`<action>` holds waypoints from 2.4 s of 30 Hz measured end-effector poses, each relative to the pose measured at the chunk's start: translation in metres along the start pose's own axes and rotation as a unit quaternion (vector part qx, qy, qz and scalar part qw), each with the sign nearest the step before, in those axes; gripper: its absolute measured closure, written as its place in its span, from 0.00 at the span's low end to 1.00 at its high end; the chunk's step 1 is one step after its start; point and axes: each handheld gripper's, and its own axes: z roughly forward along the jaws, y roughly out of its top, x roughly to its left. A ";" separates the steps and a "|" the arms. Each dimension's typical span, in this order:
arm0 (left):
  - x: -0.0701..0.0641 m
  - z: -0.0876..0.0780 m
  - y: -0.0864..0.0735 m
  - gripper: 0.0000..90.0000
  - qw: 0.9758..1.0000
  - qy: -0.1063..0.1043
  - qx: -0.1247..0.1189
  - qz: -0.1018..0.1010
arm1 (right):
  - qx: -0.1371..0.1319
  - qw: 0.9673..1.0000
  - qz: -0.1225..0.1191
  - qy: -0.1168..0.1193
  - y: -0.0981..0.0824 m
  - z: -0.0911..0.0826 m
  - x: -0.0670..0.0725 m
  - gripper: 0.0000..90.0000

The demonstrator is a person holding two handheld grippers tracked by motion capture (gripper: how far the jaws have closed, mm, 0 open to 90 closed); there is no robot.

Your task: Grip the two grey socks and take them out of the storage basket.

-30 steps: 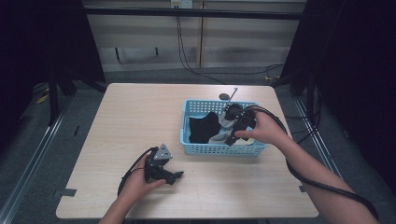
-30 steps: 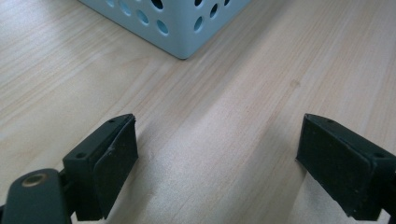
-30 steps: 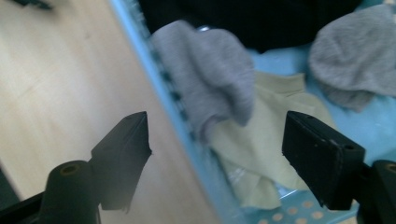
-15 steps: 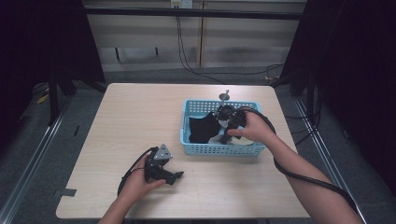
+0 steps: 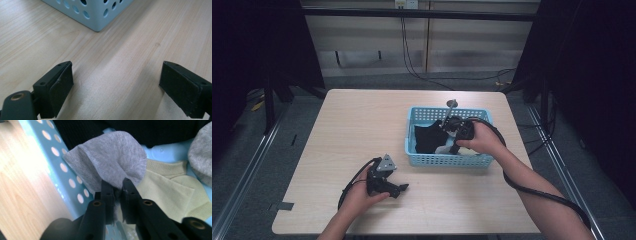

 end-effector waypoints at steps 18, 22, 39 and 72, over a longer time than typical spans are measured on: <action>0.000 0.000 0.000 0.12 1.000 -0.001 0.002 0.002 | -0.020 1.000 0.006 -0.011 -0.010 -0.039 -0.005 0.93; 0.000 0.000 0.000 0.12 1.000 -0.001 0.002 0.002 | -0.023 1.000 0.007 -0.015 -0.012 -0.047 -0.004 0.93; 0.000 -0.001 0.000 0.12 1.000 -0.001 0.004 0.003 | -0.036 0.999 -0.013 -0.026 -0.010 -0.076 0.004 0.94; 0.000 0.000 0.000 0.12 1.000 0.000 0.004 0.003 | -0.090 0.992 -0.094 -0.007 -0.020 -0.112 0.067 0.94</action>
